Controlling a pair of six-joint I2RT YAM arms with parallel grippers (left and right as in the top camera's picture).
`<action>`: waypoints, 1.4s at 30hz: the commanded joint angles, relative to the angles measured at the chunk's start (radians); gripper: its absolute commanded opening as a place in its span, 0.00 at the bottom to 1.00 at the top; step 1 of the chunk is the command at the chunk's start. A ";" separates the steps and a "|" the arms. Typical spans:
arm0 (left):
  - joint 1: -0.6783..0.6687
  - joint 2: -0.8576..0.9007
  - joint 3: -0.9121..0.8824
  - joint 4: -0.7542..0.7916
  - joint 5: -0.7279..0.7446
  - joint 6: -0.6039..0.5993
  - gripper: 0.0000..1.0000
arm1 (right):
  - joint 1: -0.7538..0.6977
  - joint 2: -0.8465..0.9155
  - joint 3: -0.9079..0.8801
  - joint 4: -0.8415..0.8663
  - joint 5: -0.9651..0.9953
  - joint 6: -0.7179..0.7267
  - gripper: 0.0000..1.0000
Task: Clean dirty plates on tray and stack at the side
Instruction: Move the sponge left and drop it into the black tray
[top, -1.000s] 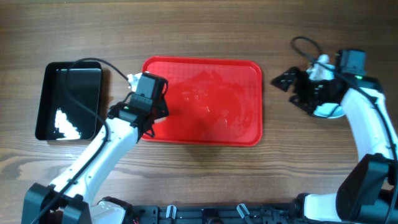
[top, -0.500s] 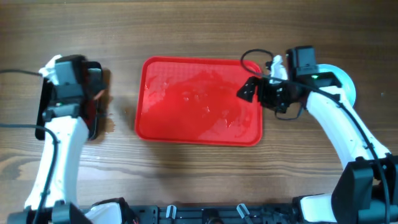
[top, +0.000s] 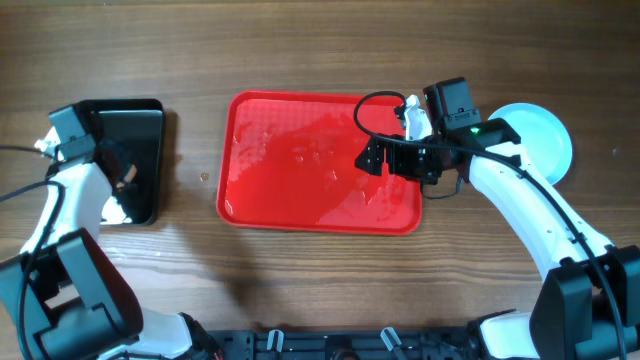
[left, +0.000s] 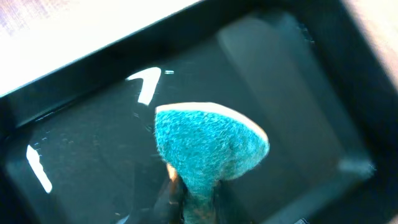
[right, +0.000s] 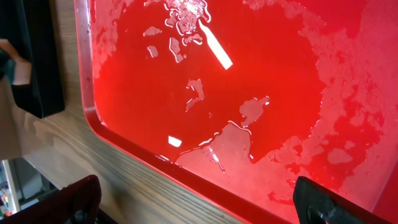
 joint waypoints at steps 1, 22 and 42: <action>0.055 0.023 0.007 0.008 0.042 -0.008 0.67 | 0.004 0.000 -0.010 -0.001 0.014 0.005 1.00; 0.069 -0.080 0.007 0.024 0.153 -0.007 0.15 | 0.004 0.000 -0.010 -0.013 0.015 0.002 0.99; 0.070 0.095 0.007 0.005 0.079 0.075 0.04 | 0.004 0.000 -0.010 -0.012 0.045 0.002 1.00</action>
